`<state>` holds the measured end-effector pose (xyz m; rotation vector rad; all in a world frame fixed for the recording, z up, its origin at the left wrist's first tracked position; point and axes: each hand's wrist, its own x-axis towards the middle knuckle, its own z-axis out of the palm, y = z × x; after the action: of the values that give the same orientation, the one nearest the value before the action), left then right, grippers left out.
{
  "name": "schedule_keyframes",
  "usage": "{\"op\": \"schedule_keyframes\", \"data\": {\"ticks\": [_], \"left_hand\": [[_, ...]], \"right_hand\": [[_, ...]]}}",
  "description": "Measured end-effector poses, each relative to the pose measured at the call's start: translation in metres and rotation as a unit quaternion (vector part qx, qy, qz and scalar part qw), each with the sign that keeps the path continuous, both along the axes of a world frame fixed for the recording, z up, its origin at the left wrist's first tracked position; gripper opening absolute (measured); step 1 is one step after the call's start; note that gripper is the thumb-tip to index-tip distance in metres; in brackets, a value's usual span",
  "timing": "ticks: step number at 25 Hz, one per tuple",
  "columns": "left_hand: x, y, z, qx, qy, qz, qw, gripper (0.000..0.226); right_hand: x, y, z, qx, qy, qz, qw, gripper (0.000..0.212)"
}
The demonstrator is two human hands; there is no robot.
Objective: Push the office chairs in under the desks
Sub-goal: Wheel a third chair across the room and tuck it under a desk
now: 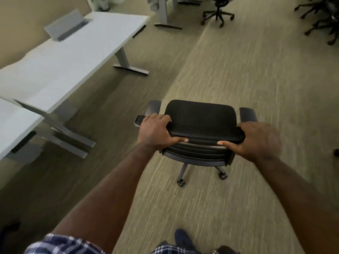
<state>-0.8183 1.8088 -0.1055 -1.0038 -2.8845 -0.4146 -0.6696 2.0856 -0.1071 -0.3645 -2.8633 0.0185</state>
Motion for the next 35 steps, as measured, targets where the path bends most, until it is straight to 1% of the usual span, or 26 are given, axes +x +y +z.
{"op": "schedule_keyframes", "data": {"ticks": [5, 8, 10, 11, 14, 15, 16, 18, 20, 22, 25, 26, 30, 35], "left_hand": [[-0.049, -0.017, 0.004, 0.005, 0.004, 0.070, 0.998, 0.077], [-0.074, -0.027, 0.001, 0.003, 0.028, 0.121, 0.992, 0.082], [-0.104, -0.032, -0.003, 0.000, 0.041, 0.162, 0.986, 0.084], [-0.104, -0.035, -0.002, 0.004, 0.050, 0.166, 0.985, 0.082], [-0.142, -0.036, -0.003, 0.003, 0.071, 0.225, 0.972, 0.075], [-0.159, -0.034, 0.000, -0.002, 0.067, 0.243, 0.968, 0.075], [-0.160, -0.038, 0.000, -0.006, 0.063, 0.246, 0.967, 0.076], [-0.182, -0.035, 0.001, -0.014, 0.059, 0.283, 0.957, 0.080], [-0.206, -0.036, 0.006, -0.017, 0.050, 0.305, 0.951, 0.083], [-0.217, -0.036, 0.006, -0.024, 0.042, 0.318, 0.947, 0.087], [-0.254, -0.046, 0.007, -0.017, 0.056, 0.355, 0.933, 0.093], [-0.255, -0.044, 0.006, -0.016, 0.062, 0.353, 0.934, 0.093], [-0.305, -0.067, 0.001, -0.019, 0.077, 0.392, 0.917, 0.091], [-0.351, -0.092, 0.000, -0.036, 0.062, 0.402, 0.913, 0.087]], "right_hand": [[-0.097, 0.002, 0.006, 0.000, 0.009, 0.070, 0.998, 0.091], [-0.149, -0.002, 0.005, -0.001, 0.020, 0.109, 0.994, 0.089], [-0.199, 0.002, 0.003, -0.002, 0.023, 0.147, 0.989, 0.087], [-0.205, -0.002, 0.001, -0.003, 0.038, 0.157, 0.987, 0.087], [-0.272, 0.003, -0.002, -0.023, 0.047, 0.214, 0.975, 0.087], [-0.302, 0.007, 0.000, -0.019, 0.044, 0.231, 0.972, 0.086], [-0.310, 0.002, -0.001, -0.022, 0.053, 0.238, 0.970, 0.087], [-0.353, 0.004, -0.002, -0.022, 0.042, 0.272, 0.961, 0.088], [-0.396, 0.000, -0.001, -0.017, 0.029, 0.288, 0.957, 0.089], [-0.420, -0.004, -0.001, -0.009, 0.021, 0.304, 0.952, 0.090], [-0.481, -0.016, 0.001, 0.007, 0.012, 0.340, 0.940, 0.094], [-0.485, -0.015, 0.002, 0.014, 0.022, 0.345, 0.938, 0.094], [-0.559, -0.045, 0.005, 0.025, 0.011, 0.385, 0.923, 0.089], [-0.625, -0.073, 0.005, 0.023, -0.006, 0.412, 0.911, 0.088]]}}
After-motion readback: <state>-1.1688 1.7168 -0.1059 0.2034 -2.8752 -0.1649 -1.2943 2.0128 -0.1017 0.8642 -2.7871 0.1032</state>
